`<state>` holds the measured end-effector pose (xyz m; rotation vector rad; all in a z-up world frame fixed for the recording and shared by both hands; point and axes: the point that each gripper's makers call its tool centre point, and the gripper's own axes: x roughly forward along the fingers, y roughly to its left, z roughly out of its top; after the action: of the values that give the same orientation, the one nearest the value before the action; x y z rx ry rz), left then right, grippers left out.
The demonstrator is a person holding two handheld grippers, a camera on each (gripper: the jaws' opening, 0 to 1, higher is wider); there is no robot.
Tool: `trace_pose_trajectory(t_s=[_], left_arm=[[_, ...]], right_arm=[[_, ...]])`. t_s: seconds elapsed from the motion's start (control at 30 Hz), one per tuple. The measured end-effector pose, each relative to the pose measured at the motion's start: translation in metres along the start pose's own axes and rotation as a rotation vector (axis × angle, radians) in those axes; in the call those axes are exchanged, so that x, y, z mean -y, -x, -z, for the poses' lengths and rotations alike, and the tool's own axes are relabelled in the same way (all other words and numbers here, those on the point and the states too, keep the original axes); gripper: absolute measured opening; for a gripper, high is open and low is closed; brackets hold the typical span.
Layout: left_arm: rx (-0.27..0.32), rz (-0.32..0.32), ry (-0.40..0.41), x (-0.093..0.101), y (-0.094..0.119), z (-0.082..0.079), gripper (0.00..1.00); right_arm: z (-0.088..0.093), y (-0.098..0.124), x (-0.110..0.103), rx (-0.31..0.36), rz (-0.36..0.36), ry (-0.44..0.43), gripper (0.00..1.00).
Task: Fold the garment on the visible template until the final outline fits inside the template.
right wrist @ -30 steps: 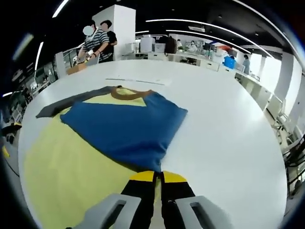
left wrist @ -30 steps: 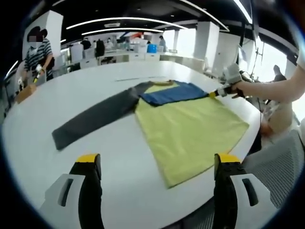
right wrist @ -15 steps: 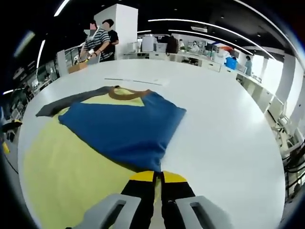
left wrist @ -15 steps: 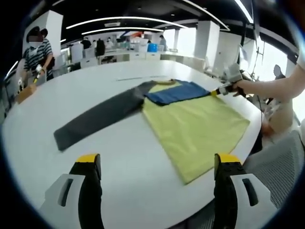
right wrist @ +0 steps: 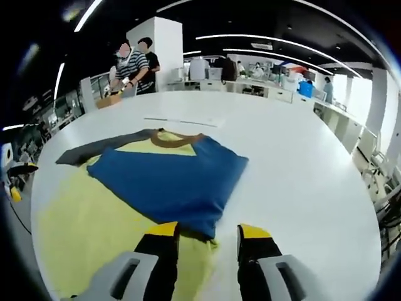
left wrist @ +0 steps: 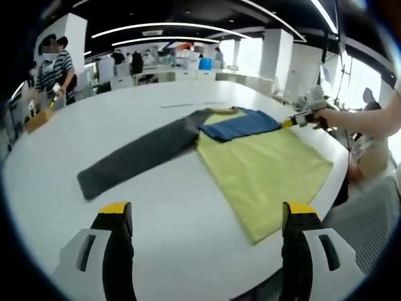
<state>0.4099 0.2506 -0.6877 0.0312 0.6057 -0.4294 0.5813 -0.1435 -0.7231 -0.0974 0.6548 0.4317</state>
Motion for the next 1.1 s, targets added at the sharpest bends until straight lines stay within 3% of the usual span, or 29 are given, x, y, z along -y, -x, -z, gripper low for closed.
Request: trace_pose_trajectory(t_s=[0.2, 0.57, 0.77, 0.87, 0.9, 1.1], left_arm=[[0.015, -0.022, 0.003, -0.010, 0.004, -0.006, 0.98], [0.024, -0.051, 0.014, -0.031, 0.006, -0.009, 0.98], [0.020, -0.080, 0.011, -0.051, 0.007, -0.009, 0.98], [0.032, -0.095, 0.022, -0.061, 0.007, -0.012, 0.98], [0.066, -0.095, 0.035, -0.064, 0.007, -0.017, 0.99], [0.082, -0.113, 0.069, -0.082, 0.002, -0.020, 0.98]], right_arm=[[-0.018, 0.013, -0.018, 0.071, -0.081, 0.028, 0.62], [-0.023, 0.042, -0.055, 0.096, -0.210, 0.081, 0.90], [-0.023, 0.059, -0.074, 0.108, -0.260, 0.102, 0.99], [-0.020, 0.068, -0.085, 0.105, -0.283, 0.116, 0.99], [-0.020, 0.070, -0.088, 0.106, -0.288, 0.119, 0.99], [-0.025, 0.082, -0.097, 0.152, -0.302, 0.137, 0.99]])
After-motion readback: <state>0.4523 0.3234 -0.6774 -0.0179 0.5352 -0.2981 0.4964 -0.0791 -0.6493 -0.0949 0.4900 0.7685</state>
